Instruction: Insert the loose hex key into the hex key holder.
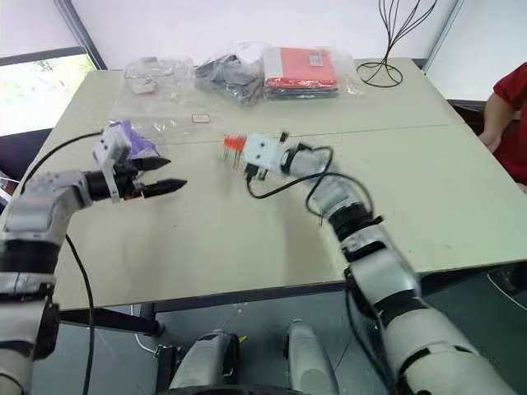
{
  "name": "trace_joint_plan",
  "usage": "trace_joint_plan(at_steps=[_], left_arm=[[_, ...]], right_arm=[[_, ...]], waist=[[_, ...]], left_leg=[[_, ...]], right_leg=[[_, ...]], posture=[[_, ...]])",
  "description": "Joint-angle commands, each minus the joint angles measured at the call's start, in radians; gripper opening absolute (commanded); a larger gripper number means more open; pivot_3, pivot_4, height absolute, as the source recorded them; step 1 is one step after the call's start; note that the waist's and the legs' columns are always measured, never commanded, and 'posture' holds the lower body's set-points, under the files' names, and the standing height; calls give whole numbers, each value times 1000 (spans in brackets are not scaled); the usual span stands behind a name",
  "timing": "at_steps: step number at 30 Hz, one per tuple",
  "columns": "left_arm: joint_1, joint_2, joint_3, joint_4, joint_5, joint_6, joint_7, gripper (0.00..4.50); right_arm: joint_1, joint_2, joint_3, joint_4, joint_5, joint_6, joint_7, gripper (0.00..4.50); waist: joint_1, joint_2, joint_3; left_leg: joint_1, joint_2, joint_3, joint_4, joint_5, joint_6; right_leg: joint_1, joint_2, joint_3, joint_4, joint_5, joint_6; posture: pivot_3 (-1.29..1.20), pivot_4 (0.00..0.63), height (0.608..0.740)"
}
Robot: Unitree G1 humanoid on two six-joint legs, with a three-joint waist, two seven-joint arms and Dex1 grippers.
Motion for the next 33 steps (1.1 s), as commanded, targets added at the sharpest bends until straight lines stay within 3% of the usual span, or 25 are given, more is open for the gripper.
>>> trace_joint_plan(at_steps=[1, 6, 10, 18, 33], left_arm=[[-148, -46, -3, 176, 12, -69, -64, 4500], [-384, -189, -25, 423, 26, -120, -180, 4500], [-478, -266, -45, 524, 59, -169, -266, 4500], [-550, -333, -32, 617, 88, -208, -337, 4500], [-560, -362, -7, 622, 99, -208, -365, 4500]], right_arm=[[-51, -99, 37, -38, -130, -268, -110, 1021], [-68, -232, 45, -72, -235, -516, -210, 1021], [-61, -262, 39, -102, -274, -572, -252, 1021], [-18, -281, 13, -170, -268, -526, -250, 1021], [29, -284, 11, -215, -239, -466, -217, 1021]], waist=[[1, 0, 0], [4, 0, 0], [0, -1, 0], [2, -1, 0], [2, -1, 0]], left_leg=[[0, 0, 2, 0, 0, 0], [-3, -1, 3, 0, 0, 0], [-11, -2, 5, 4, 0, 0], [-11, -1, 6, 3, 0, 0], [-12, -2, 6, 5, 0, 0]], right_leg=[[0, 0, 0, 0, 0, 0], [-1, 0, 1, -1, -1, 1], [-8, -1, 3, -1, 0, 2], [-10, 1, 4, 1, 0, 2], [-10, 0, 4, 2, 0, 3]], posture=[[0, 150, 740], [0, 150, 740], [0, 150, 740], [0, 150, 740], [0, 150, 740]])
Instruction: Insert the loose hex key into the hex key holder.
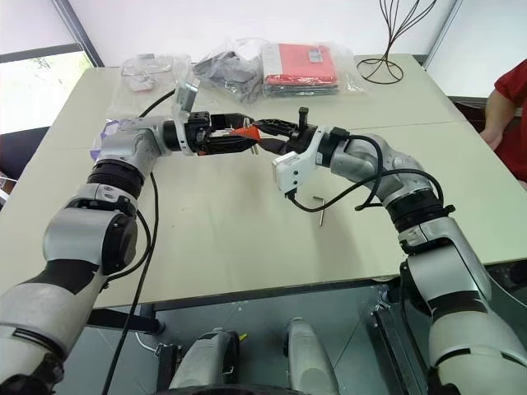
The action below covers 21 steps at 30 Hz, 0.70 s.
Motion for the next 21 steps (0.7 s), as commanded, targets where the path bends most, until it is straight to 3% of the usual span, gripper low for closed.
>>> trace_joint_plan(at_steps=[1, 2, 5, 12, 21], left_arm=[[-11, -2, 5, -25, 10, -22, -13, 4500], [-10, -4, 6, -26, 10, -21, -12, 4500], [-5, -8, 6, -24, 19, -29, -8, 3660], [2, -11, 14, -20, 30, -40, -7, 44], [4, -21, 13, -14, 43, -62, 8, 44]], right_arm=[[-11, -4, -41, -46, 32, 12, -4, 1021], [-10, -3, -41, -50, 34, 14, -3, 1021], [-1, 1, -46, -60, 50, 33, 2, 1021], [11, 0, -48, -90, 65, 55, 12, 1021], [18, -1, -48, -113, 80, 73, 29, 1021]], waist=[[0, 0, 0], [0, 0, 0], [1, 0, 0], [2, 0, 0], [2, 0, 0]], left_leg=[[0, 0, 0, 0, 0, 0], [0, 0, 0, 0, 0, 0], [0, 0, 0, 0, 0, 0], [0, 0, 0, 0, 0, 0], [0, 0, 0, 1, 0, 0]], right_leg=[[0, 0, 0, 0, 0, 0], [0, 0, 0, 0, 0, 0], [0, 0, 0, 0, 0, 0], [0, 0, 0, 0, 0, 0], [0, 0, 0, 1, 0, 0]], posture=[[0, 150, 740], [0, 150, 740], [0, 150, 740], [0, 150, 740], [0, 150, 740]])
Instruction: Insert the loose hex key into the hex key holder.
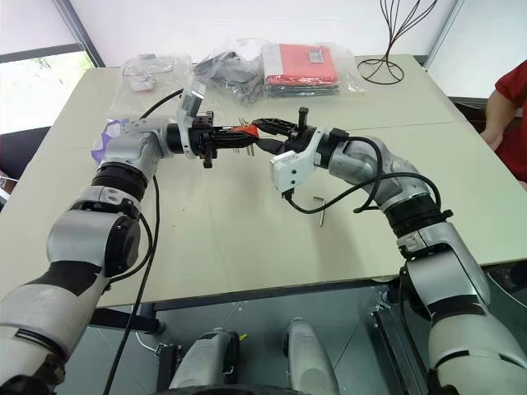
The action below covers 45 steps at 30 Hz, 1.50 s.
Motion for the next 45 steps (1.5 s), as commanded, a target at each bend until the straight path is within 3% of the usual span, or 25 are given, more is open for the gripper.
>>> trace_joint_plan(at_steps=[1, 9, 16, 21, 24, 28, 31, 34, 40, 45], left_arm=[[-11, -9, 19, -9, -9, 2, 16, 44], [-15, -15, 38, -10, -20, 10, 38, 44], [-5, -6, 32, -15, -5, -2, 42, 0], [33, 26, -12, -39, 31, 8, -13, 0], [82, 60, -65, -77, 71, -32, -71, 0], [138, 91, -97, -169, 67, -6, -137, 0], [189, 110, -135, -262, 60, -13, -142, 0], [234, 124, -160, -343, 57, -26, -142, 0], [284, 93, -152, -442, 41, -18, -110, 0], [332, 57, -144, -522, 12, -5, -54, 0]], right_arm=[[-7, -6, -44, -56, 27, 6, 3, 1021], [23, -6, -44, -73, 57, 32, 53, 1021], [68, -17, -46, -88, 130, 72, 169, 4442], [157, -62, -85, -152, 134, 259, 236, 4442], [229, -31, -192, -243, 268, 734, 348, 4442], [234, 24, -322, -493, 492, 1577, 486, 4442], [188, 67, -396, -613, 585, 2018, 461, 4442], [170, 105, -444, -712, 643, 2320, 420, 4442], [278, 105, -444, -798, 747, 2399, 315, 4442], [295, 144, -460, -668, 700, 2399, 154, 4442]], waist=[[0, 0, 0], [0, 0, 0], [0, 0, 0], [1, 0, 0], [4, 0, 0], [8, 0, 0], [21, 0, 0], [26, 1, 0], [36, 1, -1], [40, 1, -1]], left_leg=[[0, 0, 0, 0, 0, 0], [0, 0, 0, 0, 0, 0], [0, 0, 0, 2, 0, 0], [0, 0, 0, 4, 0, 0], [0, 0, -1, 7, 0, 0], [0, 3, -3, 11, 0, 0], [1, 3, -7, 13, 0, 0], [2, 3, -7, 13, 0, 0], [0, 3, -7, 13, 0, 0], [0, 2, -4, 14, 0, 0]], right_leg=[[0, 0, 0, 0, 0, 0], [0, 0, 0, 0, 0, 0], [0, 0, 0, 1, 0, 0], [1, 0, 0, 2, 0, 0], [1, 1, 0, 4, 0, 0], [0, 0, 0, 11, 0, 0], [0, 1, 0, 15, 0, -1], [0, 2, 0, 17, 0, -2], [0, 0, -1, 14, 0, -2], [0, -2, 0, 14, 0, 0]], posture=[[0, 150, 740], [0, 150, 740], [0, 150, 740], [0, 150, 740], [0, 150, 740], [0, 150, 740], [0, 150, 740], [0, 150, 740], [0, 150, 740], [0, 150, 740]])
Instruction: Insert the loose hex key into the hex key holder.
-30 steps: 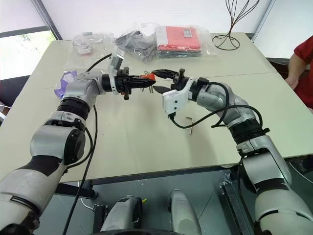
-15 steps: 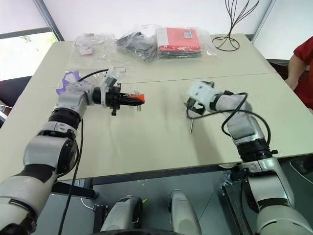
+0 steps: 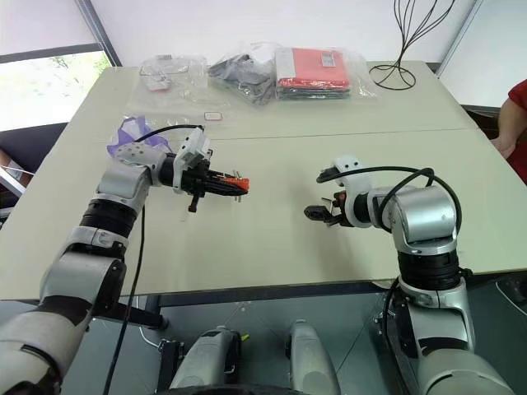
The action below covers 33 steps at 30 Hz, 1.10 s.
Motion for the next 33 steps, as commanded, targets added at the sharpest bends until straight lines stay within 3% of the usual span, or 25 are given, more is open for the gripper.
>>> trace_joint_plan(at_steps=[1, 9, 10, 12, 19, 28, 31, 33], left_arm=[[25, -9, 13, -92, -40, 17, 32, 0], [103, -18, 7, -166, -62, 38, 92, 0], [109, -20, 7, -178, -66, 44, 99, 0], [123, -20, 11, -199, -74, 57, 112, 0], [159, -19, 15, -242, -91, 76, 160, 0], [178, -7, 9, -264, -96, 84, 181, 0], [149, -1, 9, -226, -95, 82, 170, 0], [126, 5, 11, -193, -99, 86, 153, 0]], right_arm=[[-18, 22, -57, 82, -22, 7, -100, 4442], [-59, 55, -13, 214, -22, -21, -195, 4442], [-52, 55, 14, 219, -22, -33, -202, 4212], [-30, 58, 75, 212, -23, -45, -217, 3596], [48, 115, 203, 162, -26, -42, -268, 170], [7, 119, 93, 195, -26, -121, -269, 75], [-131, 120, -33, 233, -2, -252, -258, 75], [-210, 139, -114, 253, 32, -340, -256, 75]], waist=[[-1, 0, 0], [-13, -2, -2], [-14, -3, -2], [-16, -4, -3], [-19, -9, -10], [-20, -17, -18], [-21, -15, -17], [-21, -7, -11]], left_leg=[[0, 0, 0, 0, 0, 0], [2, 0, 1, 0, 0, 0], [3, 0, 1, 0, 0, 0], [4, 1, 0, 0, 0, 0], [18, 3, -1, -4, 0, 1], [18, 6, -2, -4, 0, 1], [18, 6, -1, -4, 0, 1], [16, 5, 0, -4, 0, 1]], right_leg=[[0, 1, 0, 0, 0, 0], [2, 3, 0, 1, 0, -1], [3, 3, 0, 1, 0, 0], [4, 2, 0, 0, 0, 0], [19, 6, -1, -8, -1, -2], [20, 6, -1, -12, -1, -5], [20, 6, 0, -15, 0, -8], [18, 6, 0, -15, 1, -8]], posture=[[0, 150, 740], [0, 150, 740], [0, 150, 740], [0, 150, 740], [0, 150, 740], [0, 150, 740], [0, 150, 740], [0, 150, 740]])
